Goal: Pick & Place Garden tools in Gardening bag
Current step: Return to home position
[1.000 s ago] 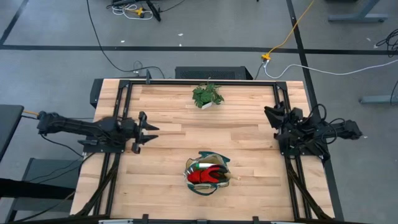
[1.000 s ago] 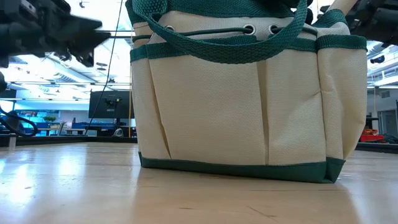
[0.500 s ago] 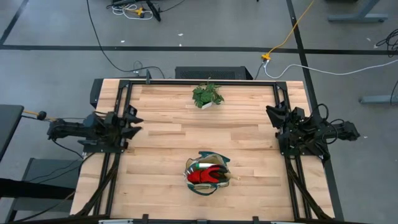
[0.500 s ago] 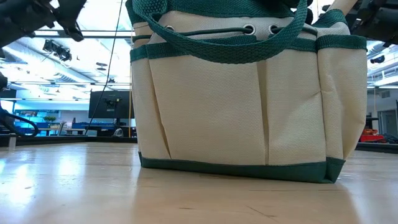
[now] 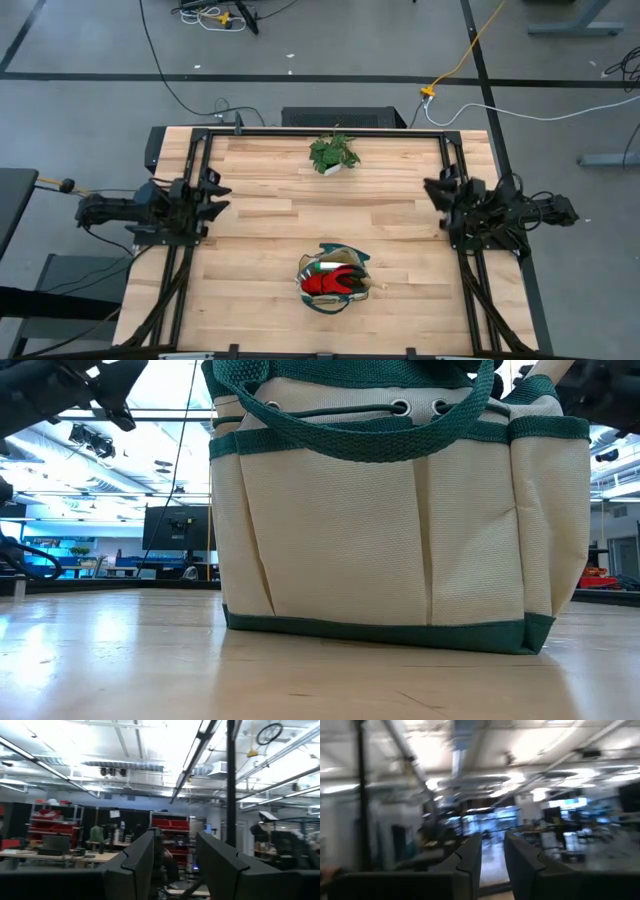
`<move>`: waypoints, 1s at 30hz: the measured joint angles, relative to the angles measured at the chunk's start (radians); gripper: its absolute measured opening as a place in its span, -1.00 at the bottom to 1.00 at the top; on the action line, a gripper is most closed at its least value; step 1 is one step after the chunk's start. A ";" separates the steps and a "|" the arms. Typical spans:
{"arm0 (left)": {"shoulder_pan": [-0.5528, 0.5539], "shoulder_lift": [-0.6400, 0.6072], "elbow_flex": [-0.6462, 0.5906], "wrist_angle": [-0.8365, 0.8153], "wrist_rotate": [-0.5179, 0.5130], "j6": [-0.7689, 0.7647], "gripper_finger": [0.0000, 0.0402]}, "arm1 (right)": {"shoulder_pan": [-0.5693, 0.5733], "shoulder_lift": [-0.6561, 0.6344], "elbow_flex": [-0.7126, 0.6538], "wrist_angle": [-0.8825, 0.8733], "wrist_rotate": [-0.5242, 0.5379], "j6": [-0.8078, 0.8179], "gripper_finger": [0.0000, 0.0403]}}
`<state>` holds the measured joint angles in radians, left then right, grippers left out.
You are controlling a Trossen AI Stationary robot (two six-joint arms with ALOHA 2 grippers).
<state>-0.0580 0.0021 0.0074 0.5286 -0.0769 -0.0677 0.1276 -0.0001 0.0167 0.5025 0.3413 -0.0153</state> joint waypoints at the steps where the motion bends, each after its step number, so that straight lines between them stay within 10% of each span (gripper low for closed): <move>1: 0.009 0.000 0.000 -0.003 0.000 0.000 -0.23 | 0.000 0.000 -0.001 -0.017 -0.049 -0.017 -0.58; 12: 0.040 0.000 0.000 -0.002 0.000 0.000 -0.23 | 0.000 0.000 -0.001 -0.380 -0.219 -0.065 -0.58; 30: 0.104 0.000 -0.001 -0.002 0.000 0.000 -0.23 | 0.000 0.000 -0.001 -0.469 -0.297 -0.062 -0.58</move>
<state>0.0465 0.0025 0.0067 0.5270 -0.0767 -0.0677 0.1276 0.0002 0.0154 0.0334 0.0439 -0.0768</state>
